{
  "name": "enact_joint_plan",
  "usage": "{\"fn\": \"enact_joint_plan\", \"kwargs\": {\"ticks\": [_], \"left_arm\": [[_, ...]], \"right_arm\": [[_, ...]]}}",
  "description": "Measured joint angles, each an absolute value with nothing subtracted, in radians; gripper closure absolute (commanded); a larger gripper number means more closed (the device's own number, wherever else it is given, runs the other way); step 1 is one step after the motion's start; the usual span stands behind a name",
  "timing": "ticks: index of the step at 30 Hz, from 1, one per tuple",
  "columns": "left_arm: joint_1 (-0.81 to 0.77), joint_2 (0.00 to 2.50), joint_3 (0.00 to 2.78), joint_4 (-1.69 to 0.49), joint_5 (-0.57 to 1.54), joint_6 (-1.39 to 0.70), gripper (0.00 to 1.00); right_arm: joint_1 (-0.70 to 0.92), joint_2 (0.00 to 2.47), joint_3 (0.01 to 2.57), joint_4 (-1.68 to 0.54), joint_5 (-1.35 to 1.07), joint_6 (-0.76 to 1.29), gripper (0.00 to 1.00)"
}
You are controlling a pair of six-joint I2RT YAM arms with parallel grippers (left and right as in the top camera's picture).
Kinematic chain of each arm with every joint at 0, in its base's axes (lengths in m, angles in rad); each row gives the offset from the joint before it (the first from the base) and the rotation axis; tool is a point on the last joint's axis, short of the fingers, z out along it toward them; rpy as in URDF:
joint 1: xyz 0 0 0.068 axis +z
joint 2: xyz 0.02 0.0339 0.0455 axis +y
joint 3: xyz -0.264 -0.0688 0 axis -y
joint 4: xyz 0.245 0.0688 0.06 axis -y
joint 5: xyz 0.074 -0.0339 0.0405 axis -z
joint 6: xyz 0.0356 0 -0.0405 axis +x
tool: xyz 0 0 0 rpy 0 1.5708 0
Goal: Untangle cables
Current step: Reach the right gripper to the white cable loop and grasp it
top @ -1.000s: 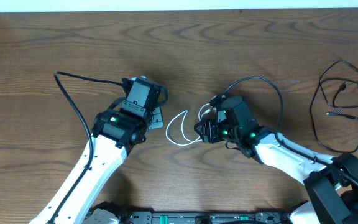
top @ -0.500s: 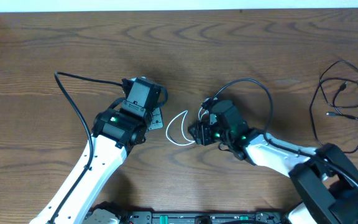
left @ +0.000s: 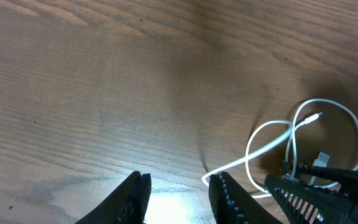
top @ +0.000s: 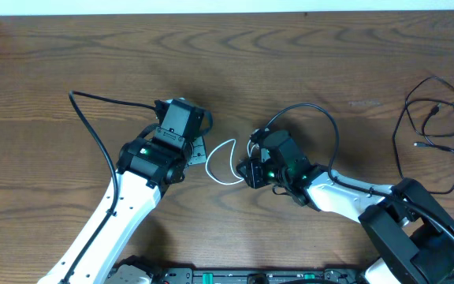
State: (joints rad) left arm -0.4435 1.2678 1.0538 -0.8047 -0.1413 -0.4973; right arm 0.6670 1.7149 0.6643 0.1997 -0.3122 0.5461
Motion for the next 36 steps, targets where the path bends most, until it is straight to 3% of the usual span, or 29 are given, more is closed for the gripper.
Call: {"fn": "enact_joint_plan", "kwargs": {"ticks": [18, 36], "left_arm": [[-0.443, 1.268, 1.054, -0.805, -0.141, -0.497, 0.64], [-0.443, 1.268, 1.054, -0.810, -0.141, -0.497, 0.64]], "right_arm": [[0.675, 1.760, 0.682, 0.207, -0.295, 0.913, 0.77], [0.675, 1.794, 0.700, 0.207, -0.314, 0.962, 0.95]]}}
